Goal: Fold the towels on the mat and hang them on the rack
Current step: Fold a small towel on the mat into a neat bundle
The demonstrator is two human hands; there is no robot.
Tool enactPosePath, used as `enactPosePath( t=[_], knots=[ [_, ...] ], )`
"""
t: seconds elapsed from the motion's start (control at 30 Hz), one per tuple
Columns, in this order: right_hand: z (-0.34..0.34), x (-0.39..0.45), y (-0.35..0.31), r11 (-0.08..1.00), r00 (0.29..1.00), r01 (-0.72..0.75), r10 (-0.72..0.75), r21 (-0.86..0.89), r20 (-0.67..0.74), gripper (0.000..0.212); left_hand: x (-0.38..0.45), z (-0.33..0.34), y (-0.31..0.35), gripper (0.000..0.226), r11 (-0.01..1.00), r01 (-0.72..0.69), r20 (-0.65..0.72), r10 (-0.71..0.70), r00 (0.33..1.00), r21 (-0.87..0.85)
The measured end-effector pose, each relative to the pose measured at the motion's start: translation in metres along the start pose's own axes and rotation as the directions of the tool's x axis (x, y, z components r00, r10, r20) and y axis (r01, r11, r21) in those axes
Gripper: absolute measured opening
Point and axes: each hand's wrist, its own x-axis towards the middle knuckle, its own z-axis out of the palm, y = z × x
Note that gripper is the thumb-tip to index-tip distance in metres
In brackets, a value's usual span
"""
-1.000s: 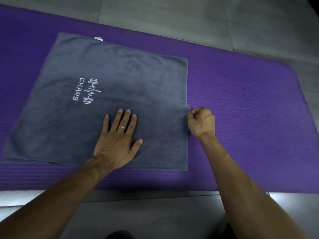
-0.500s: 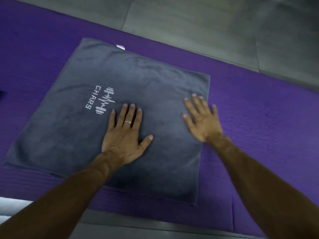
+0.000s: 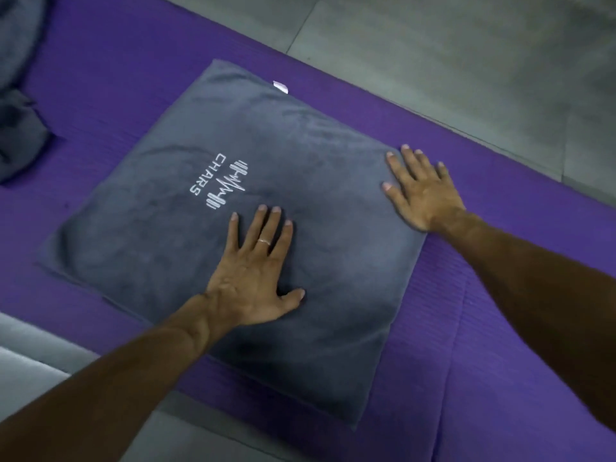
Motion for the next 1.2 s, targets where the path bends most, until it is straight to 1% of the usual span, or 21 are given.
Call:
enactPosePath(
  t=[0.03, 0.1, 0.13, 0.17, 0.2, 0.23, 0.27, 0.3, 0.33, 0.37, 0.4, 0.47, 0.53, 0.6, 0.67, 0.77, 0.83, 0.9, 1.0, 1.07, 1.2],
  knots=[
    [-0.004, 0.003, -0.001, 0.999, 1.000, 0.016, -0.017, -0.033, -0.019, 0.066, -0.004, 0.001, 0.011, 0.096, 0.999, 0.009, -0.014, -0.010, 1.000, -0.036],
    [-0.006, -0.013, -0.022, 0.979, 0.969, 0.202, -0.201, -0.007, -0.147, 0.067, -0.010, 0.005, 0.043, 0.080, 0.994, 0.025, -0.059, -0.031, 0.998, -0.103],
    [-0.001, -0.029, -0.030, 0.933, 0.922, 0.358, -0.348, 0.031, -0.168, 0.066, -0.011, 0.007, 0.060, 0.076, 0.992, 0.028, -0.075, -0.037, 0.997, -0.120],
    [0.010, -0.048, -0.030, 0.852, 0.841, 0.524, -0.515, 0.014, -0.168, 0.065, -0.012, 0.010, 0.076, 0.079, 0.992, 0.022, -0.077, -0.031, 0.997, -0.121],
    [0.020, -0.065, -0.022, 0.785, 0.781, 0.619, -0.619, -0.021, -0.084, 0.065, -0.015, 0.013, 0.091, 0.083, 0.994, 0.010, -0.073, -0.018, 0.997, -0.106],
    [0.028, -0.073, -0.008, 0.780, 0.781, 0.622, -0.624, -0.064, -0.014, 0.067, -0.018, 0.016, 0.104, 0.087, 0.996, -0.002, -0.059, -0.003, 0.998, -0.084],
    [0.032, -0.075, 0.011, 0.841, 0.843, 0.536, -0.537, -0.077, 0.002, 0.069, -0.023, 0.020, 0.115, 0.088, 0.998, -0.019, -0.038, 0.017, 0.999, -0.067],
    [0.033, -0.070, 0.029, 0.926, 0.927, 0.372, -0.374, -0.071, -0.027, 0.069, -0.029, 0.022, 0.124, 0.088, 0.998, -0.042, -0.021, 0.041, 0.999, -0.055],
    [0.030, -0.064, 0.046, 0.982, 0.982, 0.186, -0.187, -0.037, -0.020, 0.068, -0.035, 0.024, 0.133, 0.088, 0.996, -0.076, -0.014, 0.076, 0.997, -0.048],
    [0.026, -0.060, 0.058, 0.999, 0.999, 0.041, -0.041, -0.009, 0.012, 0.065, -0.042, 0.025, 0.141, 0.089, 0.993, -0.111, -0.020, 0.110, 0.994, -0.047],
    [0.022, -0.060, 0.066, 0.999, 0.999, -0.034, 0.034, 0.013, 0.023, 0.063, -0.048, 0.024, 0.149, 0.090, 0.989, -0.134, -0.038, 0.132, 0.991, -0.065],
    [0.019, -0.067, 0.068, 0.997, 0.997, -0.008, 0.014, 0.076, -0.076, 0.062, -0.058, 0.017, 0.160, 0.085, 0.981, -0.127, -0.097, 0.114, 0.989, -0.146],
    [0.017, -0.081, 0.063, 0.984, 0.984, 0.128, -0.110, 0.126, -0.139, 0.067, -0.066, 0.013, 0.164, 0.062, 0.982, -0.110, -0.156, 0.086, 0.984, -0.157],
    [0.019, -0.087, 0.059, 0.966, 0.962, 0.248, -0.235, 0.077, -0.142, 0.069, -0.076, 0.012, 0.162, 0.035, 0.984, -0.100, -0.182, 0.072, 0.981, -0.147],
    [0.016, -0.085, 0.055, 0.955, 0.946, 0.295, -0.288, 0.028, -0.148, 0.070, -0.084, 0.006, 0.159, 0.020, 0.980, -0.074, -0.155, 0.045, 0.987, -0.186],
    [0.014, -0.076, 0.049, 0.949, 0.939, 0.315, -0.314, -0.018, -0.138, 0.073, -0.090, -0.009, 0.157, 0.017, 0.954, 0.070, -0.101, -0.103, 0.989, -0.292],
    [0.012, -0.069, 0.046, 0.970, 0.961, 0.242, -0.244, -0.034, -0.130, 0.069, -0.091, -0.020, 0.149, 0.012, 0.865, 0.230, -0.027, -0.270, 0.963, -0.446],
    [0.009, -0.063, 0.044, 0.981, 0.969, 0.189, -0.195, -0.047, -0.151, 0.057, -0.093, -0.026, 0.136, 0.003, 0.745, 0.291, 0.034, -0.339, 0.940, -0.601],
    [0.000, -0.050, 0.042, 0.980, 0.946, 0.200, -0.185, 0.027, -0.267, 0.039, -0.101, -0.030, 0.123, 0.020, 0.686, 0.276, 0.037, -0.342, 0.939, -0.674],
    [-0.011, -0.044, 0.045, 0.980, 0.946, 0.193, -0.170, 0.057, -0.275, 0.031, -0.110, -0.032, 0.118, 0.019, 0.659, 0.264, 0.061, -0.315, 0.947, -0.704],
    [-0.034, -0.041, 0.058, 0.976, 0.943, 0.216, -0.210, -0.004, -0.257, 0.021, -0.122, -0.031, 0.102, 0.011, 0.579, 0.316, 0.150, -0.317, 0.937, -0.752]
  ],
)
